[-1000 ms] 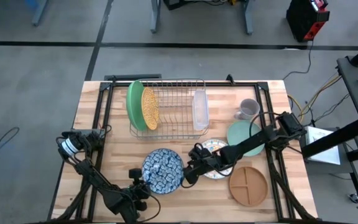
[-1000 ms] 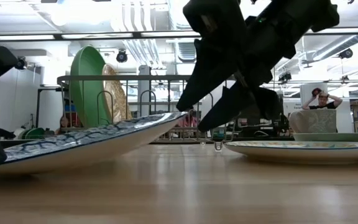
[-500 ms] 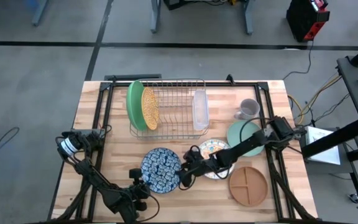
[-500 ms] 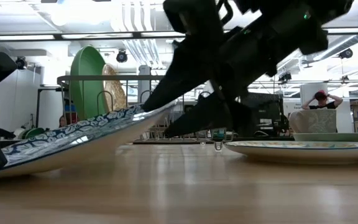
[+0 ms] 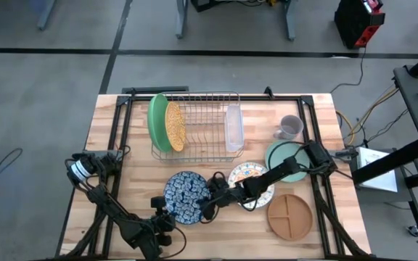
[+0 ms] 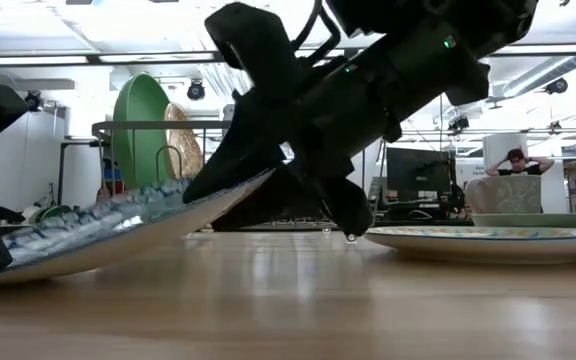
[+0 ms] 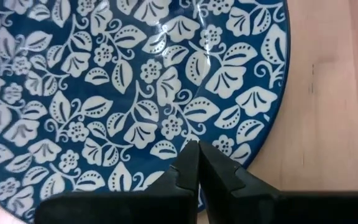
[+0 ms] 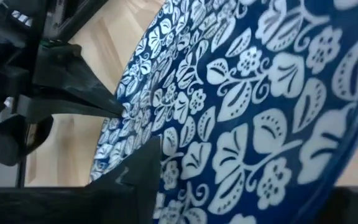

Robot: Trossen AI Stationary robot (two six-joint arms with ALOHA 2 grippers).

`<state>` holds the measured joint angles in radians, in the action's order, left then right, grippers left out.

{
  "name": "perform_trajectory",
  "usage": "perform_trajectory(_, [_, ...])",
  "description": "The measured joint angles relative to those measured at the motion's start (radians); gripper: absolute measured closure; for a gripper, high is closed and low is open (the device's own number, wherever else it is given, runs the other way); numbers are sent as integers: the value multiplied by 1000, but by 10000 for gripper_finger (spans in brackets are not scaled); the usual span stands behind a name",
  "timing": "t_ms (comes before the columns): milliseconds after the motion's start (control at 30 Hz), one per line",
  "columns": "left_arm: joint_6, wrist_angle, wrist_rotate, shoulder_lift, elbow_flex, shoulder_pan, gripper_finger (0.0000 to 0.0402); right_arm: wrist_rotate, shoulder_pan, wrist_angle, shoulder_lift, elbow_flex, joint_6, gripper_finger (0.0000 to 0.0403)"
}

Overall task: Sort dishes
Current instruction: Put the blue patterned plate in the dish rack

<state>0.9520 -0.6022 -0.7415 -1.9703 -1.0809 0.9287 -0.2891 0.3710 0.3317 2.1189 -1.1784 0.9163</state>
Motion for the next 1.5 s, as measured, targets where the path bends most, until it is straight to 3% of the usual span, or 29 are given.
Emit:
perform_trajectory(300, [0,1,1,26,-1,4,401,3,1,12,-16,3,6,382])
perform_trajectory(533, [0,-72,14,71,-39,14,401,7,3,-1,-36,5,-28,390])
perform_trajectory(767, [0,-237,-11,90,-160,46,401,-2,2,-110,-128,22,-107,391])
perform_trajectory(1033, [-117,-353,-247,93,-361,108,401,-1,2,-220,-253,46,-188,391])
perform_trajectory(1333, [-133,-567,-356,93,-556,164,401,10,8,-198,-366,128,-278,391])
perform_trajectory(1433, [-132,-638,-414,94,-597,194,401,91,16,-113,-399,170,-371,391])
perform_trajectory(1500, [-133,-672,-472,94,-618,216,401,214,21,-8,-412,207,-449,391])
